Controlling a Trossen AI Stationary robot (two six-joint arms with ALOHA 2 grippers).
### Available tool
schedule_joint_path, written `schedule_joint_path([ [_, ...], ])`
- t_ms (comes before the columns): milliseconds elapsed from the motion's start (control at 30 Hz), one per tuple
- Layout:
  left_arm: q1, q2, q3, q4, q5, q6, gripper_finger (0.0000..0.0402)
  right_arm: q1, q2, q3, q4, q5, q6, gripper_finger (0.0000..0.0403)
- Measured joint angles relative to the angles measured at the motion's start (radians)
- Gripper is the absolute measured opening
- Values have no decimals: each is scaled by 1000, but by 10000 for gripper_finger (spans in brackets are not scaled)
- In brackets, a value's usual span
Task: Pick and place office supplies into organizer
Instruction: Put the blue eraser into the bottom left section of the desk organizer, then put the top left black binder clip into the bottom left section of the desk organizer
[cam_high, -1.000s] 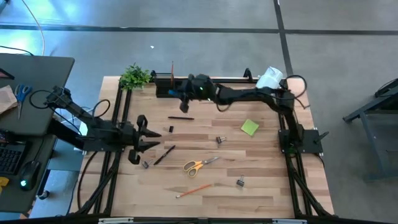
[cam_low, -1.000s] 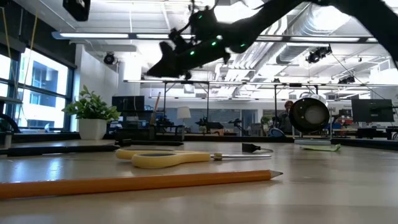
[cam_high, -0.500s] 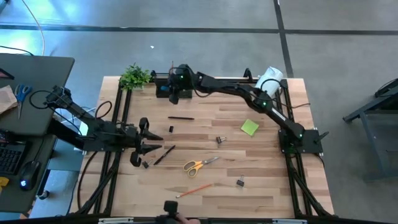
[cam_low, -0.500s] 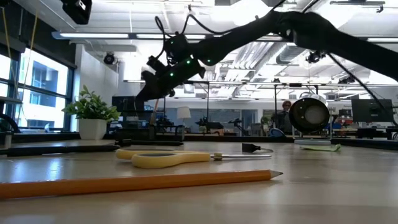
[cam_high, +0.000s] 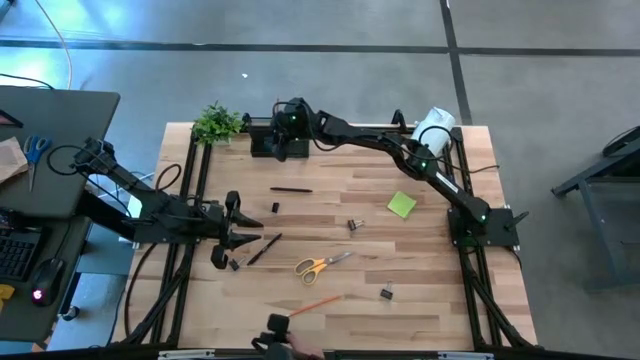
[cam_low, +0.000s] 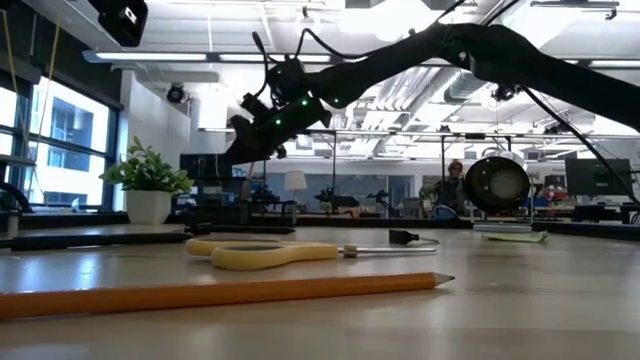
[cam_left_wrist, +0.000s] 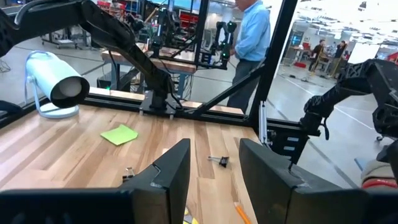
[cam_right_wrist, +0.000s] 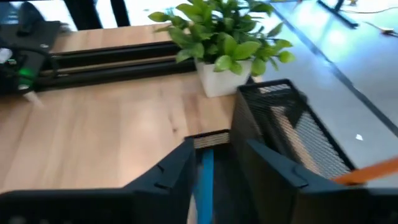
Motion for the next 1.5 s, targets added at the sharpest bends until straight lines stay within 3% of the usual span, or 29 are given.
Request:
schedule_joint_path([
  [167, 0, 10, 0, -3, 0, -17, 126, 0, -1, 0, -11, 64, 20, 205],
  [300, 0, 30, -1, -8, 0, -21, 126, 7, -39, 0, -141, 55, 9, 233],
  [500, 0, 72, -1, -10, 0, -23, 126, 50, -175, -12, -466, 67, -58, 237],
  [667, -1, 80, -1, -36, 15, -49, 126, 115, -263, -172, -544, 99, -49, 217],
  [767, -18, 72, -1, -67, 30, -76, 126, 155, -349, -369, -442, 131, -26, 202],
  [867, -67, 73, -1, -96, 9, -79, 126, 184, -471, -630, -215, 149, 20, 187],
  [1000, -147, 75, 0, -125, -114, -92, 126, 226, -675, -974, 63, 173, 100, 170],
  [1200, -176, 75, 0, -202, -262, -90, 126, 331, -939, -1362, 228, 245, 210, 161],
  [1300, -133, 75, 0, -247, -242, -84, 126, 394, -1037, -1515, 350, 271, 260, 164],
  [1500, 60, 82, 0, -341, -43, -103, 127, 488, -1142, -1723, 577, 304, 273, 178],
])
